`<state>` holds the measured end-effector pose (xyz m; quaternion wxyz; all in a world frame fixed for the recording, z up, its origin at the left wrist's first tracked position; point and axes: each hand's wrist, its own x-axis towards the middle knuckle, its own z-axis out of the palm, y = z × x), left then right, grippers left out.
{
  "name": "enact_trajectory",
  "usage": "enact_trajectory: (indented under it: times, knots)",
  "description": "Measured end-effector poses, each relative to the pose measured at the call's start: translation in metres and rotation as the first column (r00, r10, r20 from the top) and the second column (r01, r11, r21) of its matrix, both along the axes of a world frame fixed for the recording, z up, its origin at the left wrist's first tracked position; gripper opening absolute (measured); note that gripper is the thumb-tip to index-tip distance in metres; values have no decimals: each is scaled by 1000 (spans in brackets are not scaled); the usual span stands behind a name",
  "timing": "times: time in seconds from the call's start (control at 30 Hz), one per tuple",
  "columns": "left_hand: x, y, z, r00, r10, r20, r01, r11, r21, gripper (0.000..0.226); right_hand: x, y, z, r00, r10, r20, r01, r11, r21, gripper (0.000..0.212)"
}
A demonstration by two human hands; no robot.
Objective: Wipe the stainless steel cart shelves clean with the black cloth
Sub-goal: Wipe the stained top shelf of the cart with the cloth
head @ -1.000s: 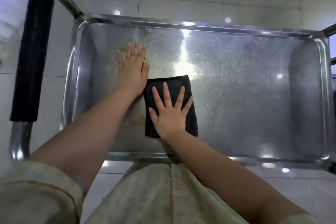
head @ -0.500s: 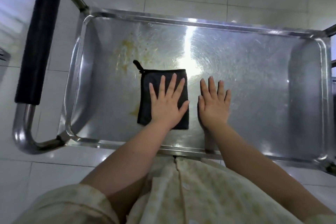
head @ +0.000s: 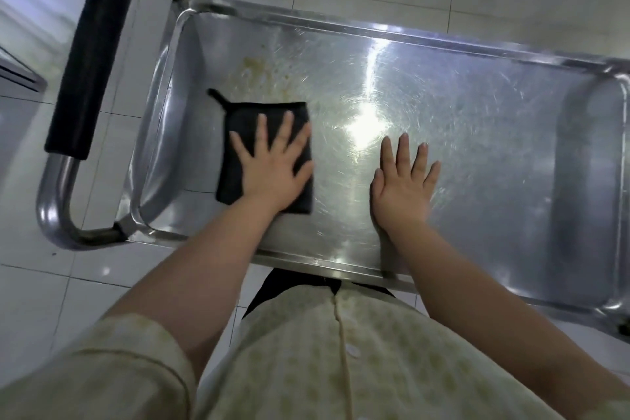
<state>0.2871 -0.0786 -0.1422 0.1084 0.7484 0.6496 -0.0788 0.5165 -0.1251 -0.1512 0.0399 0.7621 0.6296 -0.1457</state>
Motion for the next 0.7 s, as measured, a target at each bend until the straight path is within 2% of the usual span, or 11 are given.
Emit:
enact_trajectory:
  times: [0.13, 0.27, 0.33, 0.53, 0.6, 0.7]
  knots:
    - [87, -20, 5, 974, -226, 17, 227, 974, -28, 63, -4, 2, 1, 998, -54, 10, 55, 997, -54, 57]
    - [79, -28, 7, 965, -260, 34, 261, 965, -26, 60, -6, -1, 6, 998, -56, -1, 56, 997, -45, 55]
    - [44, -36, 6, 977, -213, 24, 213, 977, -17, 60, -8, -2, 8, 999, -39, -17, 39, 999, -35, 56]
    - [-111, -44, 8, 991, 128, -28, -129, 991, -33, 58, -11, -2, 9, 999, -35, -31, 34, 999, -26, 56]
    - [-139, -43, 10, 988, 143, -57, -146, 988, -53, 59, -13, -1, 9, 999, -32, -21, 31, 999, -22, 57]
    - [-133, -46, 7, 987, 143, -67, -147, 988, -46, 59, -14, -2, 9, 999, -33, -12, 32, 999, -18, 57]
